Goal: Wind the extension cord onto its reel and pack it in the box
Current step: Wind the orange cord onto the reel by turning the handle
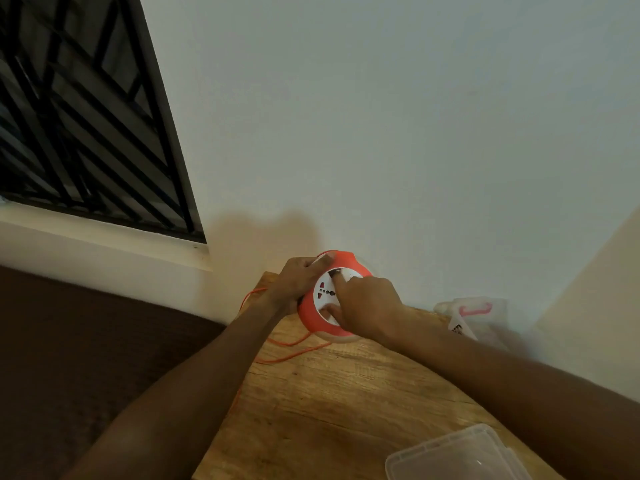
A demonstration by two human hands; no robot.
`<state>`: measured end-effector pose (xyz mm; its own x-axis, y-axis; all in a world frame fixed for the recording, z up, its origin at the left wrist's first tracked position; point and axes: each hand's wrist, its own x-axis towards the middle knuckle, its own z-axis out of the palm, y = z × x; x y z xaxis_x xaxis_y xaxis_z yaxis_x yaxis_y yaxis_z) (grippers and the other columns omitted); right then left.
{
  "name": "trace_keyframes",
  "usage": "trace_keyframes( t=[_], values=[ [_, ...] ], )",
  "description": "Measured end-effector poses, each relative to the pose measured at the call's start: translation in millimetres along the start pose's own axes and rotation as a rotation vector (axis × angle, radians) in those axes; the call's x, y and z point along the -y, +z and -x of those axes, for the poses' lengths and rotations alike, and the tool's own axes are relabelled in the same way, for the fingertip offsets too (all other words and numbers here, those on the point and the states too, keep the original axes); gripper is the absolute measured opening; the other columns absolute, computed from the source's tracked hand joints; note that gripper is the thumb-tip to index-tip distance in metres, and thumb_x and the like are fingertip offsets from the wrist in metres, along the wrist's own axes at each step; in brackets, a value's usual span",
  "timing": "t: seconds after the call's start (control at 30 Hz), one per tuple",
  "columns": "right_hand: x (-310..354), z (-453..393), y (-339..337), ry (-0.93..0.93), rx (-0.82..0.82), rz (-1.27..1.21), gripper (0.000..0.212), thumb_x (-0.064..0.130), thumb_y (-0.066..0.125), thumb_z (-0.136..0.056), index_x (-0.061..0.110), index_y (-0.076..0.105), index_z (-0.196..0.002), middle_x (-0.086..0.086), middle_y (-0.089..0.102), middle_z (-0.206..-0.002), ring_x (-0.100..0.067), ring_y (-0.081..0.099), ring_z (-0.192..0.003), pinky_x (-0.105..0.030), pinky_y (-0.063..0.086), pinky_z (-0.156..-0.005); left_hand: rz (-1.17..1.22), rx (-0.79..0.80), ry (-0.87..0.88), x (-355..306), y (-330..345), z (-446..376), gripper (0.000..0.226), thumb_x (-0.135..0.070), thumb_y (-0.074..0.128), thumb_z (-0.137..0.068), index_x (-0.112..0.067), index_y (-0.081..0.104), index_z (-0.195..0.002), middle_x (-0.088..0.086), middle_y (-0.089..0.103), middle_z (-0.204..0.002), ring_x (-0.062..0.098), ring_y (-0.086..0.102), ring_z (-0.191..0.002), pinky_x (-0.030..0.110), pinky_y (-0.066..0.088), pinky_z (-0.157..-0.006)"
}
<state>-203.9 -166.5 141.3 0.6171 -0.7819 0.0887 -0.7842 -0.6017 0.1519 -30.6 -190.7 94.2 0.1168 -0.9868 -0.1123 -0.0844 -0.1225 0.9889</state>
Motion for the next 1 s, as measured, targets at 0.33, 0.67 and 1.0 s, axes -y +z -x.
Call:
trace_keyframes(
  t=[0.33,0.67,1.0],
  values=[
    [-9,-4,14,0.153,0.006,-0.281,0.057,0.049,0.055,-0.093,0.027,0.040,-0.144,-0.001,0.063,-0.131,-0.024,0.066,-0.105,-0.035,0.054,-0.082,0.003,-0.034,-0.027,2,3,1,0.038,-0.048,0.067,-0.097,-0.013,0.079,-0.091,0.008,0.083,-0.083,0.022,0.078,-0.069,0.031,0.064,-0.060],
    [-29,7,0,-0.580,0.027,0.305,0.074,0.027,0.070,-0.090,0.039,0.025,-0.147,-0.016,0.029,-0.150,-0.031,0.058,-0.105,-0.038,0.056,-0.070,0.002,0.018,-0.033,3,0,3,0.040,-0.049,0.067,-0.097,-0.010,0.080,-0.097,0.007,0.083,-0.084,0.021,0.080,-0.068,0.027,0.063,-0.057],
    [-21,3,-14,-0.434,0.221,0.279,0.054,0.032,0.055,-0.097,0.033,0.034,-0.147,-0.020,0.043,-0.140,-0.041,0.057,-0.111,-0.049,0.054,-0.080,0.004,0.055,-0.059,7,-4,3,0.040,-0.053,0.066,-0.096,-0.015,0.078,-0.096,0.008,0.083,-0.088,0.027,0.081,-0.075,0.034,0.065,-0.063]
  ],
)
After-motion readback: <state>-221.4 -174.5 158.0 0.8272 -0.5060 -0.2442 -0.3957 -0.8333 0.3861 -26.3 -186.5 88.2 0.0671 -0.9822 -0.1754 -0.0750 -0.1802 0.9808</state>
